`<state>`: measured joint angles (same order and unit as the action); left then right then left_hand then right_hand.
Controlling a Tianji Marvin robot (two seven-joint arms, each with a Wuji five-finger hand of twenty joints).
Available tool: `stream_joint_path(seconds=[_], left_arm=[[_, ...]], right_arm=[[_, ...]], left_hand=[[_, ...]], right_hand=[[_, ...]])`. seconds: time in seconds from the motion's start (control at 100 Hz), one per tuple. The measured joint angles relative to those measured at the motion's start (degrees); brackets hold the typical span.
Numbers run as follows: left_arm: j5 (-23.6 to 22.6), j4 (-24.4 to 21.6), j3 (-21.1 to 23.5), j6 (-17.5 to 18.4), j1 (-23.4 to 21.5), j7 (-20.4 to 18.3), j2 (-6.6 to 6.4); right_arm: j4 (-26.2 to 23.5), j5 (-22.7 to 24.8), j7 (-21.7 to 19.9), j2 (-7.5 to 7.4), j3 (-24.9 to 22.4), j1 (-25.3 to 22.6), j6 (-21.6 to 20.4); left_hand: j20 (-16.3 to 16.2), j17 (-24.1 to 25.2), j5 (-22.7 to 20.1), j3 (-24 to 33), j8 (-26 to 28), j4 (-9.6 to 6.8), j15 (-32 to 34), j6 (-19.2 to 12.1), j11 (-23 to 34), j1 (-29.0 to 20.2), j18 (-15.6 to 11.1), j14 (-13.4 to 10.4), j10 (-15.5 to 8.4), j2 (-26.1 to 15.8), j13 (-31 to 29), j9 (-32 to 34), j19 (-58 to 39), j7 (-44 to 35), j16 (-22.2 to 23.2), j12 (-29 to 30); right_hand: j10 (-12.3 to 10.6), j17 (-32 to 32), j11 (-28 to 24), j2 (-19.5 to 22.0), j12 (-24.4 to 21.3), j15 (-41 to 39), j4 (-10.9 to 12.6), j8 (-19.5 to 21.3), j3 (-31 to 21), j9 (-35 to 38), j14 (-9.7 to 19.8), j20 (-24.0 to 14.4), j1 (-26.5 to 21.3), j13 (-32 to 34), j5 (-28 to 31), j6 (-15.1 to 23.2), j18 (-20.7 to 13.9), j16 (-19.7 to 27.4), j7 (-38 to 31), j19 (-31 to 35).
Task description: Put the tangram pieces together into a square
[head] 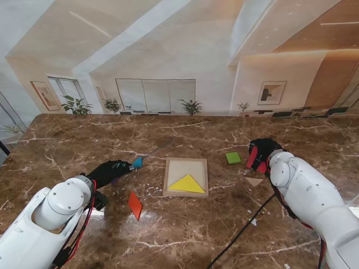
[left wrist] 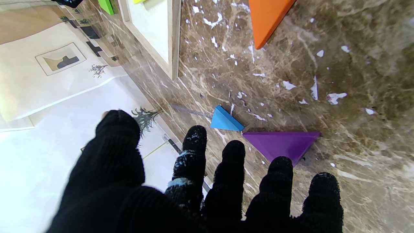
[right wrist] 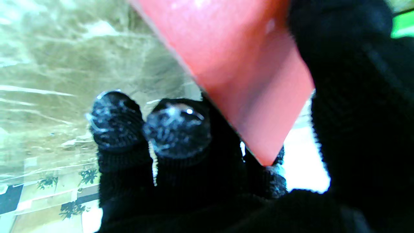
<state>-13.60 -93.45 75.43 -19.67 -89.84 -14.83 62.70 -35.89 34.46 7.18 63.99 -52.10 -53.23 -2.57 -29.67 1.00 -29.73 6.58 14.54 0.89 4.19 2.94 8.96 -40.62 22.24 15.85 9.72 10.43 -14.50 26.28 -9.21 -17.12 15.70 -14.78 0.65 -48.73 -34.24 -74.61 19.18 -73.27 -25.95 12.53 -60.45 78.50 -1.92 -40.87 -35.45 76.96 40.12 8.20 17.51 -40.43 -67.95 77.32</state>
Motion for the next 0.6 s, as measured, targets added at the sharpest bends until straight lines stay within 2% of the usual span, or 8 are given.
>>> stream_joint_path(seconds=[0.1,0.3,0.6], left_arm=[[-0.11,0.12,-0.04,0.07,0.08,-0.08,-0.01],[-0.04,0.28,-0.04,0.4,0.12,-0.03,-0.01],[0.23,0.81,-0.04,1.55,0.19,0.4,0.04]], right_arm=[[-0.3,0.08,-0.8,-0.17,-0.42,-0.06,-0.1],[-1.18,1.01,-1.53,-0.54,-1.7,-0.41,-0.91],[-1.76,2.41,-0.31,-0.75,-3.1,-0.95,-3.08]], left_hand=[[0.0,0.0,0.0,-0.1,0.0,0.0,0.0,0.0,0.0,0.0,0.0,0.0,0.0,0.0,0.0,0.0,0.0,0.0,0.0,0.0],[0.0,0.0,0.0,-0.11,0.0,0.0,0.0,0.01,0.0,0.0,-0.01,0.0,0.01,0.0,0.0,0.0,0.0,0.0,0.0,0.0],[0.0,0.0,0.0,-0.12,0.0,0.0,0.0,0.01,0.0,0.0,0.0,0.0,0.01,0.0,0.0,0.0,0.0,0.0,0.0,0.0]], right_hand=[[-0.17,0.0,-0.01,1.61,-0.01,0.0,0.03,-2.08,0.05,0.06,0.05,-0.03,0.53,0.0,0.21,0.0,0.34,0.0,-0.95,-0.01],[-0.45,-0.37,-0.11,5.49,-0.06,0.05,0.06,-4.96,-0.11,0.62,0.06,-0.05,1.15,-0.02,5.33,-1.27,0.56,0.0,-1.59,-0.03],[-0.08,-6.42,-2.64,5.52,0.27,0.0,0.06,-5.93,-5.35,0.63,0.1,0.85,1.13,-0.02,12.38,-4.19,0.78,0.03,0.56,-0.06]])
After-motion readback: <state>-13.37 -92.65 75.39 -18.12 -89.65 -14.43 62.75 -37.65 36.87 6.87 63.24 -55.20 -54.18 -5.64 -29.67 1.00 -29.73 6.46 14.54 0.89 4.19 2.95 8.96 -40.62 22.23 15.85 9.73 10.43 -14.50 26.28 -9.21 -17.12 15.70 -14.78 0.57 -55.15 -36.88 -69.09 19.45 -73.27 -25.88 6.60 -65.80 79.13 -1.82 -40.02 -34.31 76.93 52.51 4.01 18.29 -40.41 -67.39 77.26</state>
